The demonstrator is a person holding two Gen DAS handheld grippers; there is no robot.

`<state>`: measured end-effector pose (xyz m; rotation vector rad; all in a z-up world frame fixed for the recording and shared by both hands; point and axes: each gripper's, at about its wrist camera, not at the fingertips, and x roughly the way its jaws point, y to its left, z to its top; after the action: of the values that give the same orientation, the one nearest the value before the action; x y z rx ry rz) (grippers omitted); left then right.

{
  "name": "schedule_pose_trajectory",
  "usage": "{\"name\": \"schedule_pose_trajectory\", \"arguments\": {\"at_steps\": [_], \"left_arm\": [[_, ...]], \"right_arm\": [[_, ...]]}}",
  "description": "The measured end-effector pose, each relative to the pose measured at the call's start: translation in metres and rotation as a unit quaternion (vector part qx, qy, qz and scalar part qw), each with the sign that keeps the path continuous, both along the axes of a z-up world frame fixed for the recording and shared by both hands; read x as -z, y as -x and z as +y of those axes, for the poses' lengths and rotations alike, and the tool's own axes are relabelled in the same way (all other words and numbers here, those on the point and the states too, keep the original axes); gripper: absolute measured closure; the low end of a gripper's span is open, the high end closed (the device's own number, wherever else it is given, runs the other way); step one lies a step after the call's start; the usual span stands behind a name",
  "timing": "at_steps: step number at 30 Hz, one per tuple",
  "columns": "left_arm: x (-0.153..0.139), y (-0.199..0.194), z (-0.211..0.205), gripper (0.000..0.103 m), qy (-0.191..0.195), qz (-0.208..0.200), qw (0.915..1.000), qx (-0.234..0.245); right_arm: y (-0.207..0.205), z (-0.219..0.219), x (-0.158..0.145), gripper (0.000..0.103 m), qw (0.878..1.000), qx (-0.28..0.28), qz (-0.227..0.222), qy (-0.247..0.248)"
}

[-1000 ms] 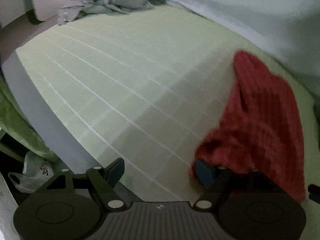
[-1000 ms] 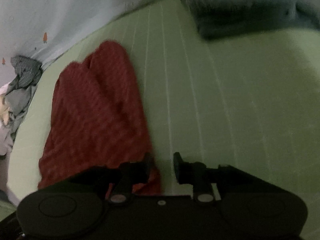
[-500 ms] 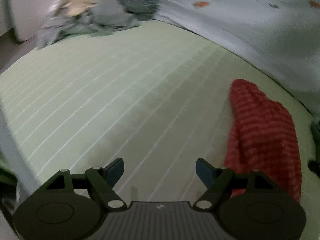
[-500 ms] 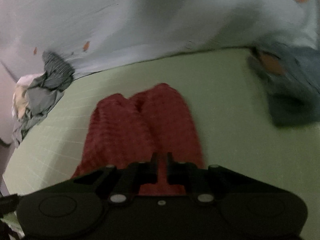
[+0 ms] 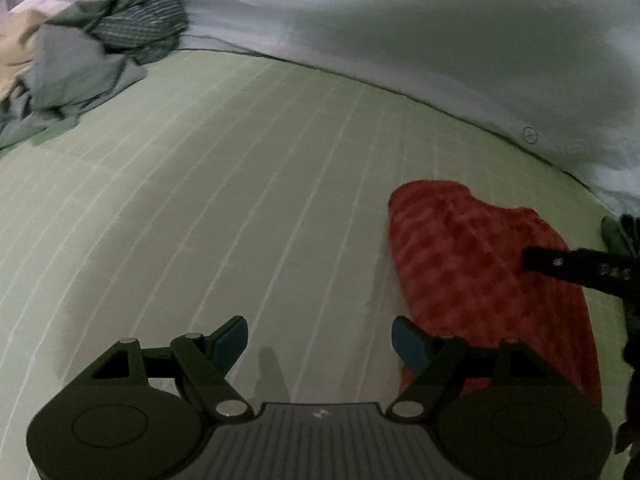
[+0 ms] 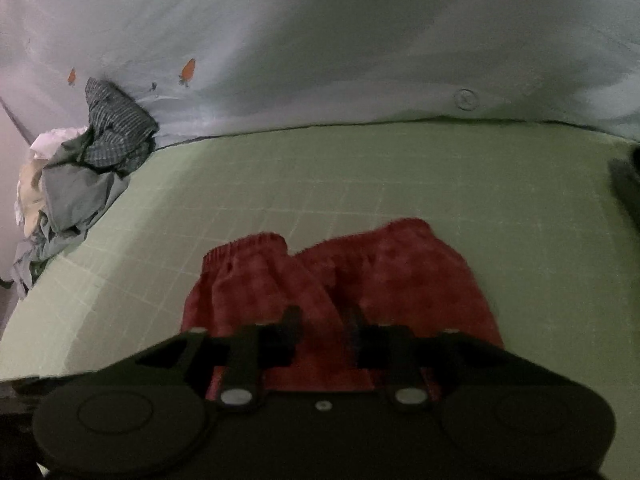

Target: Fold clothes

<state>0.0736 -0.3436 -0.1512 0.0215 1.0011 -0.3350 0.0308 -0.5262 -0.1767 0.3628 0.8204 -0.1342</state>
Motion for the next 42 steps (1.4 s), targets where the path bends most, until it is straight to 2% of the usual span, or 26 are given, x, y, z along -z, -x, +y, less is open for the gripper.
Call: {"name": "schedule_pose_trajectory", "arguments": {"at_steps": [2,4,5,6,9,11,13,15,17,20,22,23,24,29,34,39,42], "left_arm": [[0.002,-0.004,-0.004,0.023,0.002,0.0,1.0,0.002],[0.003,-0.003,-0.004,0.023,-0.003,0.001,1.0,0.004],[0.002,-0.002,-0.003,0.023,-0.003,0.001,1.0,0.003],[0.001,-0.001,-0.002,0.023,-0.004,0.001,1.0,0.001],[-0.002,0.004,0.0,0.023,-0.01,-0.008,0.9999,-0.005],[-0.006,0.008,-0.002,0.023,-0.023,-0.025,0.9994,-0.006],[-0.011,0.013,-0.007,0.023,-0.039,-0.045,0.9982,0.004],[-0.013,0.016,-0.011,0.023,-0.039,-0.051,0.9979,0.008],[-0.013,0.018,-0.014,0.023,-0.032,-0.044,0.9985,0.009],[-0.012,0.023,-0.019,0.023,-0.031,-0.038,0.9986,0.018],[-0.013,0.029,-0.021,0.023,-0.03,-0.038,0.9985,0.024],[-0.012,0.031,-0.019,0.023,-0.025,-0.031,0.9989,0.023],[-0.012,0.033,-0.016,0.023,-0.018,-0.023,0.9993,0.023],[-0.006,0.048,-0.008,0.023,-0.015,0.006,0.9993,0.033],[-0.002,0.079,0.003,0.023,-0.02,0.03,0.9981,0.05],[0.008,0.109,0.015,0.023,-0.031,0.06,0.9965,0.049],[0.009,0.123,0.023,0.023,-0.03,0.064,0.9967,0.04]], "right_arm": [[-0.011,0.004,0.008,0.059,1.0,-0.012,0.019,0.01],[-0.016,0.009,0.013,0.075,0.999,-0.027,0.038,0.022],[-0.016,0.011,0.013,0.096,0.998,-0.036,0.039,0.026],[-0.014,0.013,0.011,0.1,0.998,-0.044,0.035,0.031],[0.004,0.021,-0.011,0.102,0.996,-0.055,-0.008,0.065],[0.024,0.023,-0.036,0.102,0.993,-0.051,-0.058,0.09],[0.043,0.018,-0.054,0.102,0.988,-0.025,-0.097,0.114],[0.053,0.003,-0.057,0.102,0.986,0.018,-0.101,0.131],[0.056,-0.017,-0.05,0.1,0.985,0.062,-0.087,0.139],[0.049,-0.05,-0.022,0.09,0.989,0.11,-0.012,0.102],[0.059,-0.06,-0.018,0.085,0.988,0.134,-0.007,0.076],[0.065,-0.063,-0.018,0.068,0.988,0.143,-0.013,0.063],[0.072,-0.065,-0.018,0.057,0.987,0.15,-0.014,0.055],[0.103,-0.055,-0.01,0.059,0.988,0.144,0.031,0.037],[0.148,-0.03,-0.003,0.059,0.988,0.129,0.074,0.028],[0.181,-0.014,-0.002,0.059,0.989,0.119,0.091,0.016],[0.194,-0.008,-0.001,0.059,0.988,0.116,0.098,0.016]]}}
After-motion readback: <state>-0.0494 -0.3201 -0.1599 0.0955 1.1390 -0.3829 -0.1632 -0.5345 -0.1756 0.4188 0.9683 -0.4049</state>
